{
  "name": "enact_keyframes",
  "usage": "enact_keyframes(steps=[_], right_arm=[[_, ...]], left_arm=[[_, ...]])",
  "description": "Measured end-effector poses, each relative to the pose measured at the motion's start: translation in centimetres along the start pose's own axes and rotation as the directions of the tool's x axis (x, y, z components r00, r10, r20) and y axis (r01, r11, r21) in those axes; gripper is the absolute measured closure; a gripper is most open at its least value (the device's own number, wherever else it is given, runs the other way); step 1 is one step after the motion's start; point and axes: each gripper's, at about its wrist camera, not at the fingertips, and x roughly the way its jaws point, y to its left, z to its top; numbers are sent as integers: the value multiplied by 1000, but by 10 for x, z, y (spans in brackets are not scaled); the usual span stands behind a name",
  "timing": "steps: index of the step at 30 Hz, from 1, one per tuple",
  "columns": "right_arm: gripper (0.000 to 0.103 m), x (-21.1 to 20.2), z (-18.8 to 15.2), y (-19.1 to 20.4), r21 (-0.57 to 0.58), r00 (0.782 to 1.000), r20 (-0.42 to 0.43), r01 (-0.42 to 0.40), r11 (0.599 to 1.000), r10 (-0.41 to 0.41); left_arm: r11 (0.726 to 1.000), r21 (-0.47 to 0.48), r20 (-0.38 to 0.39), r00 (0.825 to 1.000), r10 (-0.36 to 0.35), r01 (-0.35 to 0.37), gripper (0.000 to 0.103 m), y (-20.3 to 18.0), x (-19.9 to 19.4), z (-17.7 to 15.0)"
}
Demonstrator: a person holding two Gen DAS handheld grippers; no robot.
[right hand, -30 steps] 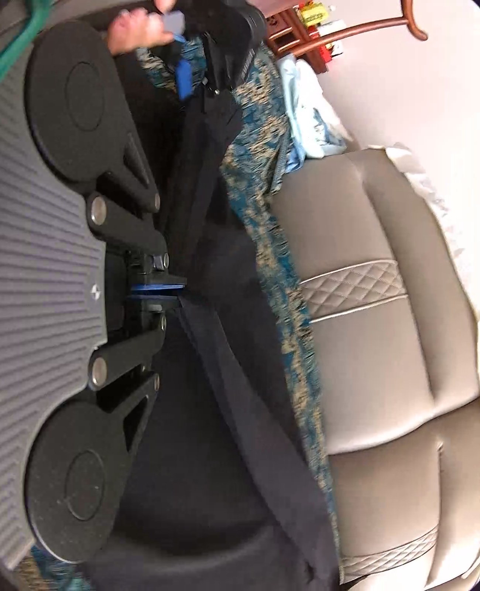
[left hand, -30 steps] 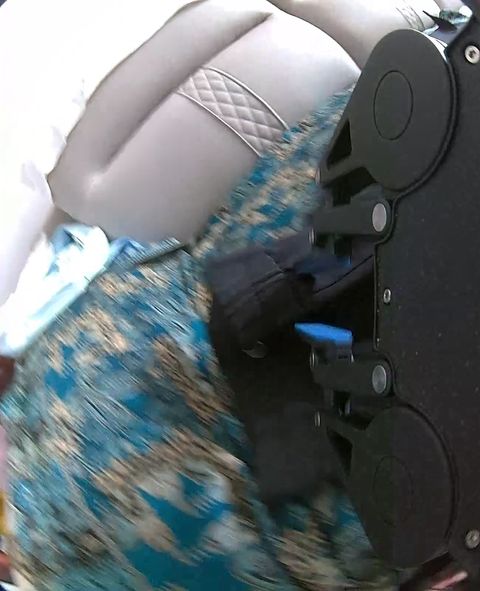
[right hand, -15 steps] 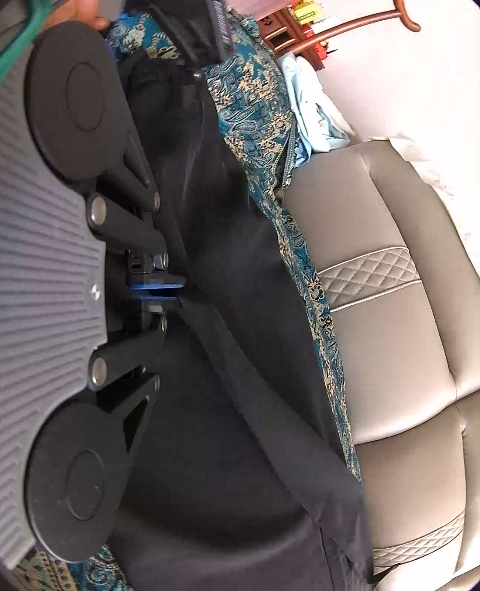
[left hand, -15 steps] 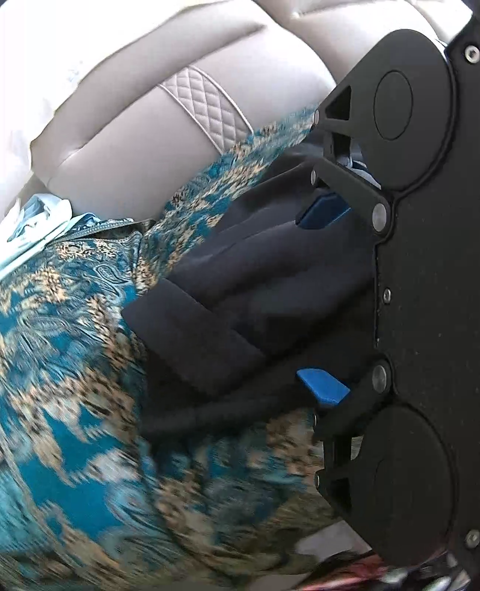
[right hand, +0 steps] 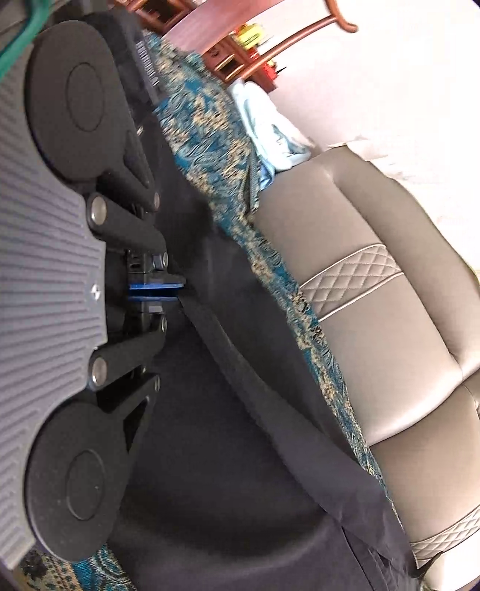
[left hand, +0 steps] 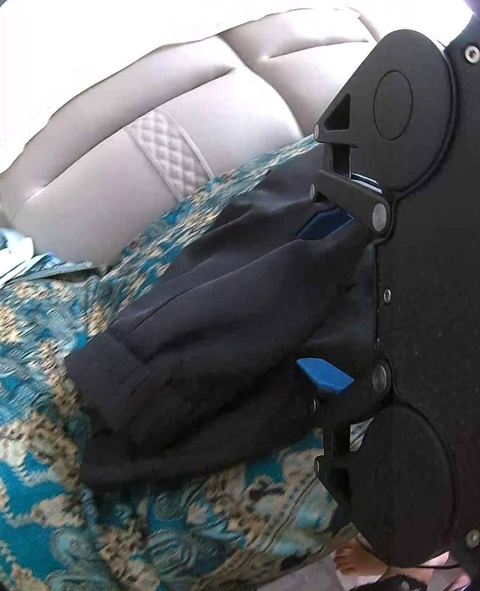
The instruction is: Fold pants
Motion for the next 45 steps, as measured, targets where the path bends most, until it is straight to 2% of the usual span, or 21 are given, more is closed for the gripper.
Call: enact_keyframes(steps=[4,5,6,7,9,10,12,14,16,17,21,25,28,34,38,40,41,42,43,45], right_arm=[[97,-2,8,0,44,1000,2,-25,999,25],[97,-3,9,-1,54,1000,2,-31,998,31],[97,-4,10,-1,62,999,0,-37,997,37],[97,-4,10,-2,63,999,-1,-39,997,40],[97,-4,7,-3,49,999,-8,-33,998,33],[96,-3,5,-5,42,999,-19,-25,999,26],[82,2,0,-12,60,998,-58,-15,998,18],[78,7,-6,-20,103,997,-82,10,995,-2],[67,12,-9,-30,151,995,-95,26,988,-12],[55,13,-10,-35,179,996,-89,26,984,-10],[39,15,0,-45,224,1000,-22,21,974,-17],[37,25,17,-54,239,997,31,64,969,-73],[37,34,34,-66,275,987,80,113,955,-140],[37,47,78,-101,322,927,177,263,910,-330],[49,54,116,-138,332,883,185,357,873,-431],[49,60,136,-155,325,842,160,449,833,-516],[54,61,146,-167,337,817,142,491,803,-559],[59,60,155,-178,359,809,142,494,792,-570],[59,58,165,-189,388,801,140,497,777,-582],[57,53,188,-206,422,760,128,540,728,-637]], left_arm=[[993,-105,-54,997,-58,52,34,7,11,-3],[989,-134,-33,997,-70,65,35,8,12,-4],[986,-151,-1,997,-71,70,41,8,13,-3],[985,-161,29,998,-61,65,49,8,12,-2],[987,-159,104,995,-1,17,93,7,11,1],[988,-153,127,991,32,-12,98,7,9,1],[989,-144,182,981,69,-43,99,6,5,3],[989,-118,226,968,112,-87,99,5,0,3],[988,-93,251,958,140,-120,99,2,-3,5],[989,-86,249,958,141,-123,99,2,-4,8],[988,-90,236,961,146,-128,99,5,-1,5],[985,-93,224,961,162,-144,99,10,3,5],[983,-97,217,961,174,-156,99,13,7,6],[978,-113,206,959,196,-176,99,20,11,11],[978,-104,204,958,201,-183,99,22,14,13],[977,-90,209,956,208,-193,99,20,15,12],[976,-84,211,954,212,-199,99,19,16,12],[976,-81,211,954,214,-202,99,18,17,13],[976,-81,211,953,217,-205,99,18,17,13],[975,-80,209,953,219,-207,99,18,18,15]])
